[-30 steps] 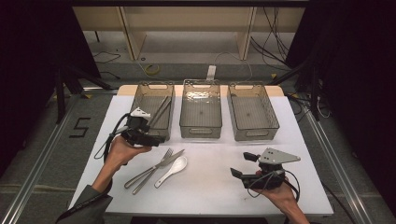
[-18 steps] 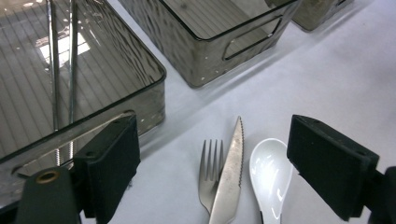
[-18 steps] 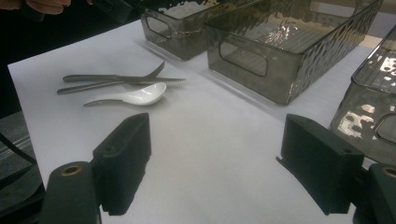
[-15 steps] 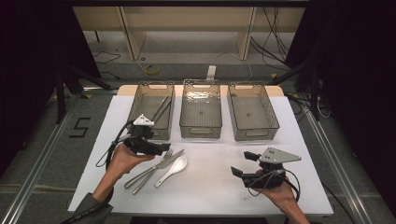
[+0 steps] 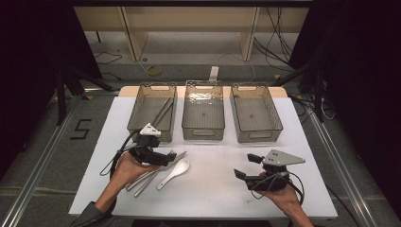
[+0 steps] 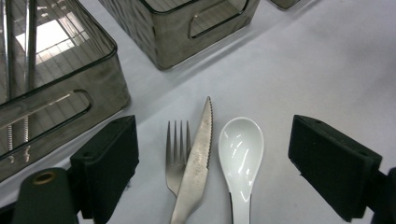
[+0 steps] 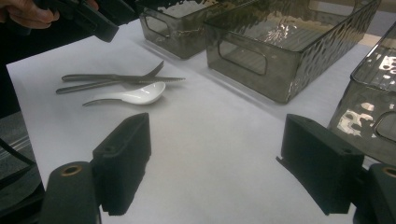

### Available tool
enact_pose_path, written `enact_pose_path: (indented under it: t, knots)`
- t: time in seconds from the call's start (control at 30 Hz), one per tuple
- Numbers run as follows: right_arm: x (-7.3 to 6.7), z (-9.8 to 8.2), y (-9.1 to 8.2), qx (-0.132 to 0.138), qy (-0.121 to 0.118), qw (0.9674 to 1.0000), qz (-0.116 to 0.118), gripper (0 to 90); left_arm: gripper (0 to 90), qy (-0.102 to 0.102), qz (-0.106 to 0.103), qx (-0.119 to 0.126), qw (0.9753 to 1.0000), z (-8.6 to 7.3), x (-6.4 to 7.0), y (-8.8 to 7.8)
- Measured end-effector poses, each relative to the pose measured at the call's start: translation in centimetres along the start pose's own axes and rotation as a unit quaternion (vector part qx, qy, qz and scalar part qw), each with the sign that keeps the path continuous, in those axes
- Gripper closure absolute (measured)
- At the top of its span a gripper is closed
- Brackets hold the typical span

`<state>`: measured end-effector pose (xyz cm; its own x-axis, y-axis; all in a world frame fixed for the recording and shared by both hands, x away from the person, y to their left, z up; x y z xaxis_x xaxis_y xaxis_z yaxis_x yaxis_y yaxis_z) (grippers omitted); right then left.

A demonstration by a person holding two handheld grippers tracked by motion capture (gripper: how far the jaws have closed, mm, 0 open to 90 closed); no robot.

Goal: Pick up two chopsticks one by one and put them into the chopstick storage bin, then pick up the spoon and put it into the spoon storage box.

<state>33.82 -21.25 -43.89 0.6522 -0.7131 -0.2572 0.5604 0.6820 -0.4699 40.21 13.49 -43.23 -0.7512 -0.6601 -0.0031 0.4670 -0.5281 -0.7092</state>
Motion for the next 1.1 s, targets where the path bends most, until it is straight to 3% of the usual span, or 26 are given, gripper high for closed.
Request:
enact_pose_path:
  t: [0.4, 0.77, 1.1]
  knots:
    - [0.0, 0.0, 0.0, -0.002, 0.0, 1.0, 0.0, 25.2, 15.7, 0.006, -0.008, -0.021, 0.9997, -0.9, 1.1, 0.5]
    - [-0.1, -0.1, 0.0, -0.004, -0.005, 1.0, -0.003, 25.2, 22.9, 0.022, -0.022, -0.052, 0.9982, -1.5, 2.4, 1.0]
    - [-0.2, -0.1, 0.0, -0.008, -0.007, 0.9999, -0.005, 25.3, 41.1, 0.046, -0.047, -0.099, 0.993, -2.3, 3.6, 1.9]
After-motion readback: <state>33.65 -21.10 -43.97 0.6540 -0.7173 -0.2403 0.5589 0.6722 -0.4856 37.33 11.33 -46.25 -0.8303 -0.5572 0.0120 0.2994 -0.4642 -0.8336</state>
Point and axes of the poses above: each handheld gripper's, and its own axes: y roughly forward along the jaws, z roughly out of its top, x roughly to its right, the point moved 3 cm from there along y, roughly forward along the jaws, and after that the axes turned 11 degrees about y, right-handed, at the moved point
